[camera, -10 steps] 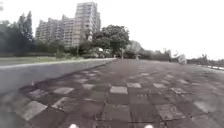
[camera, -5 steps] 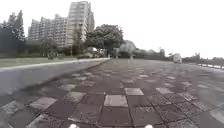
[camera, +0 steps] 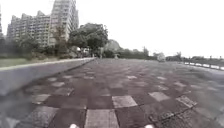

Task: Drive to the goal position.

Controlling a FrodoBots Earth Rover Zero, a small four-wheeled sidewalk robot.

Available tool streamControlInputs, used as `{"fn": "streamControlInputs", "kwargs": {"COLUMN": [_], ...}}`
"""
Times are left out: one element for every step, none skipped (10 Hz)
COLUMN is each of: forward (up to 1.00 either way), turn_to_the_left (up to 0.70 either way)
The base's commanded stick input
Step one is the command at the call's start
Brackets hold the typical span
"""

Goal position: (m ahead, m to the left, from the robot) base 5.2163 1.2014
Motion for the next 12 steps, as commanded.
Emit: {"fn": "streamControlInputs", "kwargs": {"forward": [1.0,1.0,1.0,1.0,1.0,1.0,1.0,1.0,1.0,1.0,1.0,1.0], "turn_to_the_left": [0.0,0.0,0.0,0.0,0.0,0.0,0.0,0.0,0.0,0.0,0.0,0.0]}}
